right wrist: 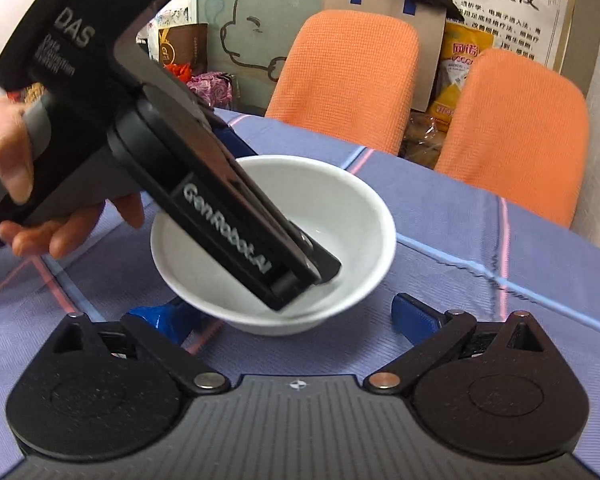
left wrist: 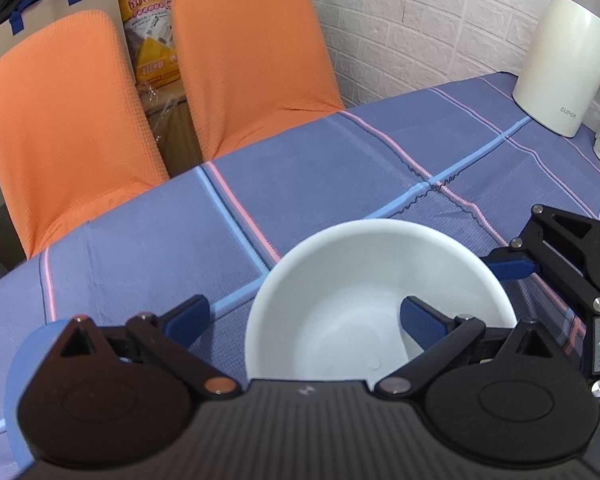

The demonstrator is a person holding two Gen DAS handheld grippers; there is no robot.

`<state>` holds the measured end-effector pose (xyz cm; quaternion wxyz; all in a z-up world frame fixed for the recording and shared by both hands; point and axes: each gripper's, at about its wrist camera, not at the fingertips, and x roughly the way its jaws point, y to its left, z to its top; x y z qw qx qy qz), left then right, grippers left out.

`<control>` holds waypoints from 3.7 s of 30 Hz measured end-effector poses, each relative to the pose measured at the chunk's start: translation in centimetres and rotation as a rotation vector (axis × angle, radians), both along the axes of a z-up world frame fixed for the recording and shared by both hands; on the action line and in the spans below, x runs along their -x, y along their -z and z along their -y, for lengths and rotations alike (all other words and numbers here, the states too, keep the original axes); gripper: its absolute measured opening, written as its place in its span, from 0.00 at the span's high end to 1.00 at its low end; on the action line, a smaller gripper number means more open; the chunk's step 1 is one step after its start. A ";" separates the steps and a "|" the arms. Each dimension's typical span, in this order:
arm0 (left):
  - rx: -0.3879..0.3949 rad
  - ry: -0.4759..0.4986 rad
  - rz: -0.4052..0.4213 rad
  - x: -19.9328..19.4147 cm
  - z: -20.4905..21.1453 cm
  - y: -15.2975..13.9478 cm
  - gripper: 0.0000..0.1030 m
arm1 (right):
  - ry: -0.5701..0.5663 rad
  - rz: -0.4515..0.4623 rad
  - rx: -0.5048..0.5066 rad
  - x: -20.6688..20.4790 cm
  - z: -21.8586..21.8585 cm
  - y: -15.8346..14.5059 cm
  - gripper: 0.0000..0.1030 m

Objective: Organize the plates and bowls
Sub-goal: 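Grasp the white bowl rim with the left gripper, then carry the white bowl with the left gripper and lower it into the steel bowl, then open the left gripper to release the white bowl, then move the left gripper to the translucent blue bowl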

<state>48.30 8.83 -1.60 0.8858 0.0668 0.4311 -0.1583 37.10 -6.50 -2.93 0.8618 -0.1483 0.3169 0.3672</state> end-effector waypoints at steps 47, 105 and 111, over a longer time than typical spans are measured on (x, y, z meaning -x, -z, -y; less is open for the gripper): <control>0.042 0.158 0.088 26.7 10.4 -2.5 0.30 | 0.060 0.042 0.044 21.1 7.2 -3.6 0.26; 0.124 -0.051 0.173 28.0 1.6 -6.3 0.07 | 0.256 0.018 -0.075 22.1 12.8 -4.4 0.23; 0.142 -0.078 0.155 28.3 0.0 -5.6 0.07 | 0.280 -0.041 -0.047 20.9 12.6 -2.5 0.23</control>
